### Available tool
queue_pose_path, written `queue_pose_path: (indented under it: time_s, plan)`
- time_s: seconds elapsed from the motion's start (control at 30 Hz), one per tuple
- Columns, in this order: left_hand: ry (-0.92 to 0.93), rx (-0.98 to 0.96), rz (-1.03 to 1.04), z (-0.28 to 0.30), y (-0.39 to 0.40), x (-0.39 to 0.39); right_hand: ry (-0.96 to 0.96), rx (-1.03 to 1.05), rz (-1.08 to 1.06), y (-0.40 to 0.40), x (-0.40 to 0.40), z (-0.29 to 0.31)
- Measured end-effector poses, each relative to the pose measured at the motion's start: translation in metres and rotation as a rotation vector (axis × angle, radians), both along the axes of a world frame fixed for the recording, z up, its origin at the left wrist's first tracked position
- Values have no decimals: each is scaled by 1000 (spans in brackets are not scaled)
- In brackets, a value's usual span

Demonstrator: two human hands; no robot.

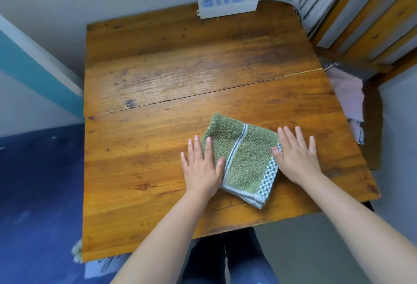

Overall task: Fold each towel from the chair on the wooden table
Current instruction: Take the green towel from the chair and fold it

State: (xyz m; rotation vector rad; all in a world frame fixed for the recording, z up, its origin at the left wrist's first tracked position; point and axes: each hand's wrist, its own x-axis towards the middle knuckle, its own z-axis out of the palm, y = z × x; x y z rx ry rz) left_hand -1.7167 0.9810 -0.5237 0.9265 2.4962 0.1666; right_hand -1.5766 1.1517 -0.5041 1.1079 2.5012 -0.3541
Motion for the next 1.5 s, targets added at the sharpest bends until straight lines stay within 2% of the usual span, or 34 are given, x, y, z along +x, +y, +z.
queue_pose_path:
  time_s: [0.1,0.2,0.27,0.3,0.4,0.63,0.87,1.0,1.13,1.33,1.5]
  plan:
    - [-11,-29,51,3,-16,0,99,51,85,-4,-21,18]
    - [37,-2,68,11,-28,3,298,-10,400,-16,-67,30]
    - [77,48,145,18,-29,8,350,-84,598,-20,-102,33]
    - [108,50,170,19,-28,9,326,-113,644,-17,-118,34]
    - [-17,-91,225,14,-23,9,144,-164,763,1,-160,35]
    - [-1,-222,269,13,-8,12,-28,131,1052,17,-191,26]
    - [-29,-262,288,20,-6,10,48,164,909,22,-182,17]
    - [-56,-235,328,31,-3,2,123,61,791,27,-175,25]
    - [-66,-259,355,39,4,-6,-45,-30,846,27,-167,26]
    - [-227,-280,455,49,12,-14,-261,-156,834,20,-175,44]
    - [-240,-156,507,77,-12,-9,-222,-225,947,12,-174,81]
